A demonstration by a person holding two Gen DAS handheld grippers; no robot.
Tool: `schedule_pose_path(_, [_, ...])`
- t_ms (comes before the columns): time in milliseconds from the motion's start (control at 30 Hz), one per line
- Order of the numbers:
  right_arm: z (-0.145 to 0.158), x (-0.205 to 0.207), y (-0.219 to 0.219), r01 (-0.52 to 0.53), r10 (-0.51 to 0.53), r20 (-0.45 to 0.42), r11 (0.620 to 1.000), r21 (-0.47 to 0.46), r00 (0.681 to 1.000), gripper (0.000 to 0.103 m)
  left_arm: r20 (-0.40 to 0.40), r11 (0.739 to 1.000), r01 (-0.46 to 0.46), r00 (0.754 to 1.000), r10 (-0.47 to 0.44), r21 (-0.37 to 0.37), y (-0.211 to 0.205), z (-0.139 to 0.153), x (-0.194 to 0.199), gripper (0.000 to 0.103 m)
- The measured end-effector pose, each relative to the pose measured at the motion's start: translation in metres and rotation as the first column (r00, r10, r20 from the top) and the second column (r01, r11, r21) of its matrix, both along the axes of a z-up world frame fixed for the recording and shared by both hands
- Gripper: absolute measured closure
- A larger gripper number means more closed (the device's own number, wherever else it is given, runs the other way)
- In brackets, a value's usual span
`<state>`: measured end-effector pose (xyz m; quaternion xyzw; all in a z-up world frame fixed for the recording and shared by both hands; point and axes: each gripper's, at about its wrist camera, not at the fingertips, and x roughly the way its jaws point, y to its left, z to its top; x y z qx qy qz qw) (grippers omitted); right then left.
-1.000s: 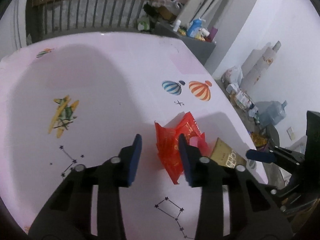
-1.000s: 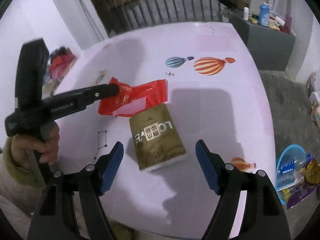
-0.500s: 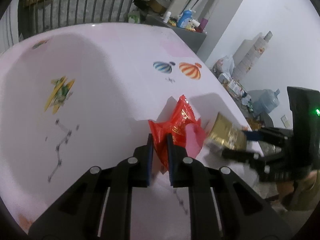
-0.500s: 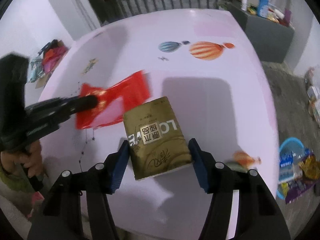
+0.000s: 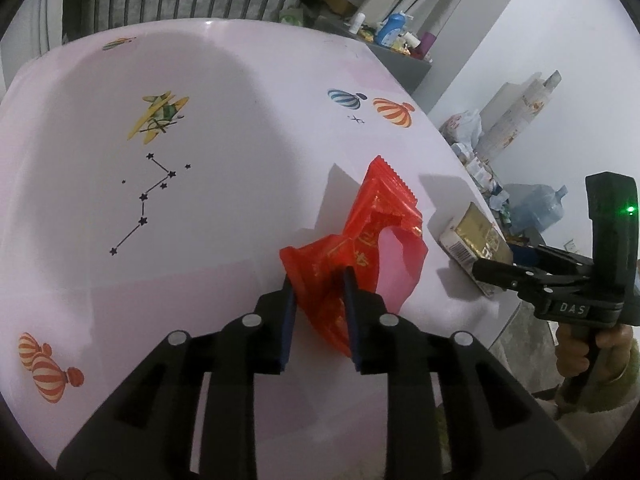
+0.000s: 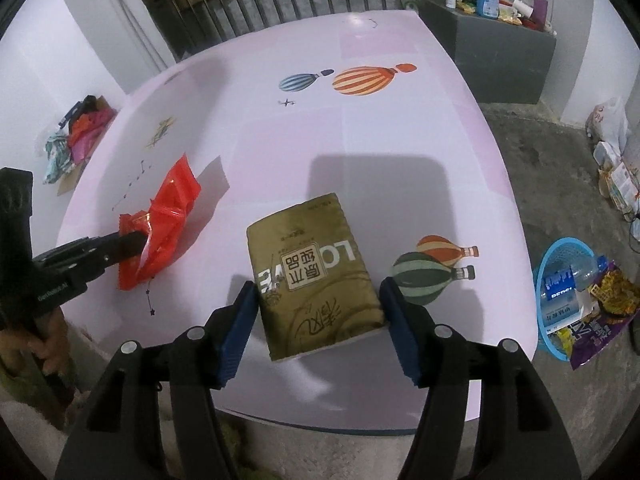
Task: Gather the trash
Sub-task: 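Lift the red wrapper in the left tool while the right tool lifts the gold packet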
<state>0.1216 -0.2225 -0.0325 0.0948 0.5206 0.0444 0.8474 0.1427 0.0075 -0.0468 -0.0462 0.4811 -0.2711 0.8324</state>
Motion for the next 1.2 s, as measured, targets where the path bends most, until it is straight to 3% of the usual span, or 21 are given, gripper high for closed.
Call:
schedule_pose_path(600, [-0.003,0.004,0.015,-0.024,0.025,0.012,0.997,-0.078,1.000,0.037,0.110,0.989,0.018,0.993,-0.034,0.145,-0.027,0.003,-0.004,0.081])
schedule_pose_path(700, [-0.004,0.004,0.017,-0.026,0.027,0.012,0.995,-0.093,1.000,0.037,0.109,0.990,0.026,0.993,-0.042,0.141,-0.028,0.003,-0.005,0.086])
schedule_pose_path(1200, [-0.002,0.004,0.010,-0.001,0.003,0.021,0.998,-0.065,1.000,0.045,0.114,0.991,0.043,0.992,-0.057,0.125,-0.033,0.009,-0.006,0.094])
